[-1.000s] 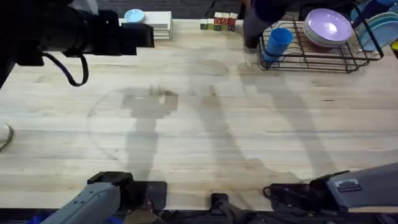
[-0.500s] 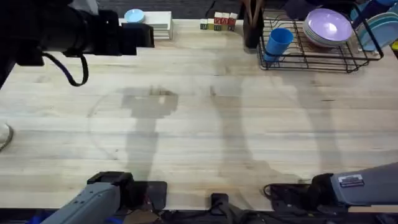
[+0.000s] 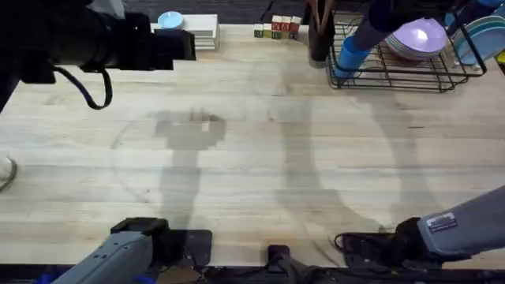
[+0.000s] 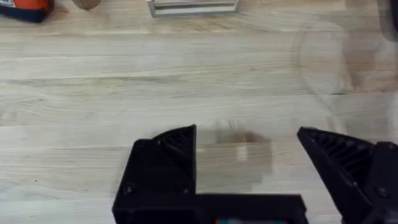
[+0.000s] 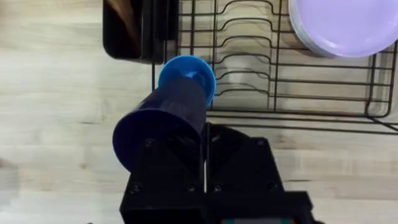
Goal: Pick up the cup on the table and put them onto the rack.
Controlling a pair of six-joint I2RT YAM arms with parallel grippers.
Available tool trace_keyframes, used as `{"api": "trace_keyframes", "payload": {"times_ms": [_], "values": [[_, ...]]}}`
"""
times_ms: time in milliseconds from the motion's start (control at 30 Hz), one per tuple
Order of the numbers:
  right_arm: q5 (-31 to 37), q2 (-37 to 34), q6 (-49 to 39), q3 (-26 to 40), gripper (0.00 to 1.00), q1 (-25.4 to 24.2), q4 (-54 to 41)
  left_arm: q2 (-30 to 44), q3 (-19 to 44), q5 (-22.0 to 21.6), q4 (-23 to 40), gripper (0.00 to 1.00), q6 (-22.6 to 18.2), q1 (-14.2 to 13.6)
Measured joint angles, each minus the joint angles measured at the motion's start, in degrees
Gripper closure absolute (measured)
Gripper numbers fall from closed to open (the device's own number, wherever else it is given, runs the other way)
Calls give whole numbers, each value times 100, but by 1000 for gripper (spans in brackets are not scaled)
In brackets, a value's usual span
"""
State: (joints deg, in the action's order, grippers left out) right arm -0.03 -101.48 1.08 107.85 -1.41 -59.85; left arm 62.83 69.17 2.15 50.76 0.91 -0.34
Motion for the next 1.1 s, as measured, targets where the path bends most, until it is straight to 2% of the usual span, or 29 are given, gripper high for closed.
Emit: {"api": "trace_keyframes", "payload": {"times_ms": [467, 767, 1100], "values": [[0, -188, 0, 0, 971, -2, 281, 0, 0, 0, 0, 7, -2, 0], [0, -592, -2, 0, 971, -2, 283, 0, 0, 0, 0, 7, 0, 0], [0, -607, 0, 0, 970, -24, 284, 0, 0, 0, 0, 8, -2, 0]]}}
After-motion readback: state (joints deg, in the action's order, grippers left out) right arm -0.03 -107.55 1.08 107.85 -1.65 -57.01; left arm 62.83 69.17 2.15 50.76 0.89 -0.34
